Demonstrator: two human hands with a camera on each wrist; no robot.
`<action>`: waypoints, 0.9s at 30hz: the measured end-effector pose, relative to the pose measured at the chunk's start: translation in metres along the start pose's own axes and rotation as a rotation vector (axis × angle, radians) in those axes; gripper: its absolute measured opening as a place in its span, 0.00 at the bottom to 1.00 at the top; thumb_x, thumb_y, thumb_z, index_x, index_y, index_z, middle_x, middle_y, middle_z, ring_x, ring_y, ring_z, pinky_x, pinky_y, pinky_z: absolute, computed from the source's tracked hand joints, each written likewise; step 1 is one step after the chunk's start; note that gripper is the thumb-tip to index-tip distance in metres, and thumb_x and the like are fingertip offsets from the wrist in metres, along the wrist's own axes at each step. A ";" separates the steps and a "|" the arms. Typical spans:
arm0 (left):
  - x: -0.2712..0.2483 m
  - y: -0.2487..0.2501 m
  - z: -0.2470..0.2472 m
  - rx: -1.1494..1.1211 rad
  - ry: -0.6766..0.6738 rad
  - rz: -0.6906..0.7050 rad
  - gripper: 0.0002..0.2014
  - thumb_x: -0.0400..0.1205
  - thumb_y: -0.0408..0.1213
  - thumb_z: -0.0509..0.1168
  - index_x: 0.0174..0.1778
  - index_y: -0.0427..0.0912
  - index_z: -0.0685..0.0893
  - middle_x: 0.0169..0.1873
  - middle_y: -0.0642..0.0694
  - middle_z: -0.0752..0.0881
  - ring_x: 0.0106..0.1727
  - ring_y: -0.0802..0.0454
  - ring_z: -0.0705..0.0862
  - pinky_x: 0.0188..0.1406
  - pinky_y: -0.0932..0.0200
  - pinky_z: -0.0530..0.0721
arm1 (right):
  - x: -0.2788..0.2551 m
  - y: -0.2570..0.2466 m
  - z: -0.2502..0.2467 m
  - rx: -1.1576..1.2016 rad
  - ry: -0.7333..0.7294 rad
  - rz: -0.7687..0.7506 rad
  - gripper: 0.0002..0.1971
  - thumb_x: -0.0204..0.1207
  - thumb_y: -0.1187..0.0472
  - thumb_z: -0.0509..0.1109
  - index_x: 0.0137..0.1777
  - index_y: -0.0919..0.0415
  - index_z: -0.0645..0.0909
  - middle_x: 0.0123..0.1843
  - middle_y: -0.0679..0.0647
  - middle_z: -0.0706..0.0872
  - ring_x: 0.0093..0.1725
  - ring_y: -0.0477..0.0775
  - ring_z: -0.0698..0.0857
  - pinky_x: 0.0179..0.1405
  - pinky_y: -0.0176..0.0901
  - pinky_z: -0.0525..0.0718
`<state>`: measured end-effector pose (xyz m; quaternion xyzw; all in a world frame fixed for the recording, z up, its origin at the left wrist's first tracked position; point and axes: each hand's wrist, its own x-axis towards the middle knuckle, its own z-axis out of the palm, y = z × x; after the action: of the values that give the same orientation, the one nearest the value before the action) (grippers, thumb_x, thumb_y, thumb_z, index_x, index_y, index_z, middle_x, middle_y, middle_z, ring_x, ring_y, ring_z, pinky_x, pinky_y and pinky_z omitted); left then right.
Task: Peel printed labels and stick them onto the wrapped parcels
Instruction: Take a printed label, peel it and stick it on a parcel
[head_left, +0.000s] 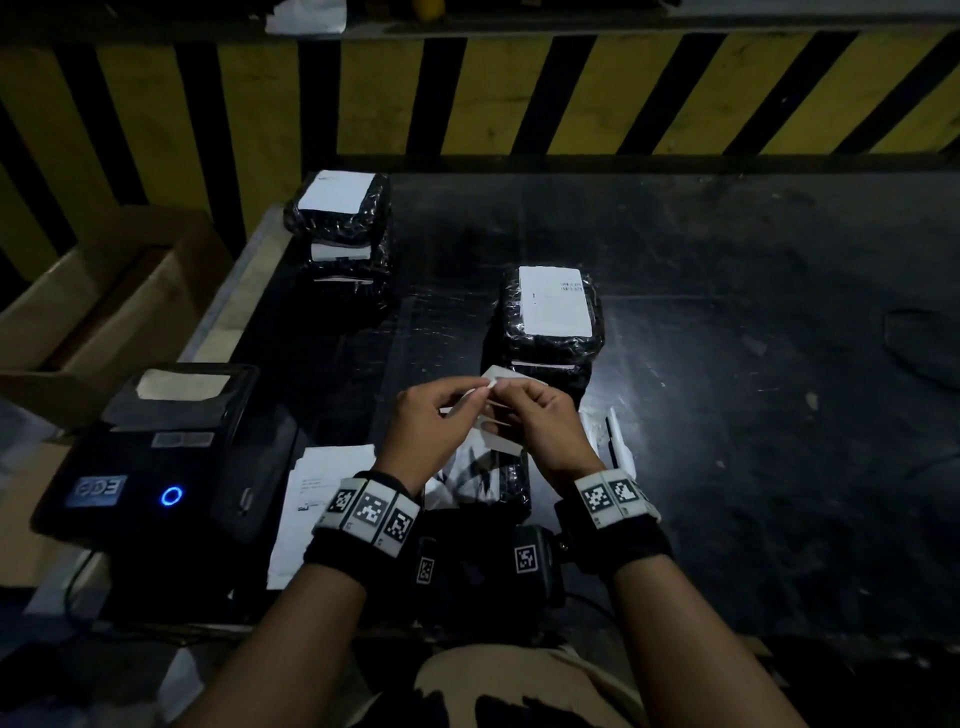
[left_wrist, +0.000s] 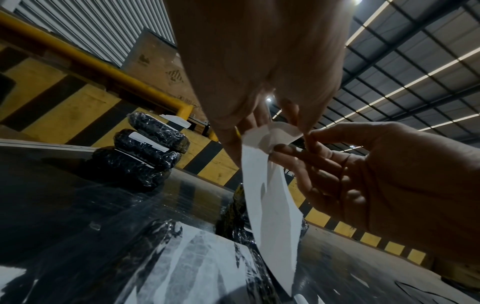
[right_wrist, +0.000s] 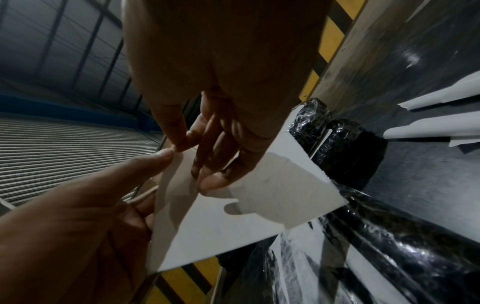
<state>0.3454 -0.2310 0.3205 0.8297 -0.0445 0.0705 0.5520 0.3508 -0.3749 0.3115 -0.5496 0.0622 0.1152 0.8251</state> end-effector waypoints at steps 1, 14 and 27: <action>0.000 0.000 0.000 0.000 0.001 -0.004 0.08 0.80 0.36 0.70 0.52 0.49 0.91 0.46 0.56 0.91 0.49 0.65 0.88 0.52 0.64 0.86 | 0.000 0.000 0.000 -0.002 0.000 -0.003 0.06 0.81 0.65 0.67 0.48 0.66 0.85 0.45 0.60 0.90 0.47 0.53 0.91 0.47 0.44 0.89; 0.000 0.009 -0.004 -0.014 -0.038 -0.035 0.04 0.79 0.38 0.71 0.46 0.45 0.91 0.41 0.54 0.91 0.45 0.61 0.89 0.50 0.63 0.87 | -0.002 0.001 -0.003 -0.154 -0.076 -0.055 0.08 0.83 0.66 0.64 0.44 0.60 0.83 0.43 0.54 0.88 0.44 0.44 0.90 0.43 0.40 0.87; 0.013 0.006 -0.008 -0.088 0.123 -0.151 0.06 0.82 0.37 0.67 0.40 0.46 0.86 0.37 0.44 0.90 0.40 0.48 0.89 0.43 0.52 0.90 | 0.005 0.008 -0.008 -0.184 0.081 -0.066 0.10 0.84 0.66 0.62 0.41 0.62 0.80 0.38 0.55 0.89 0.35 0.49 0.90 0.39 0.41 0.86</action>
<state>0.3568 -0.2255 0.3311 0.7998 0.0492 0.0773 0.5932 0.3538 -0.3784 0.2998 -0.6290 0.0666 0.0706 0.7714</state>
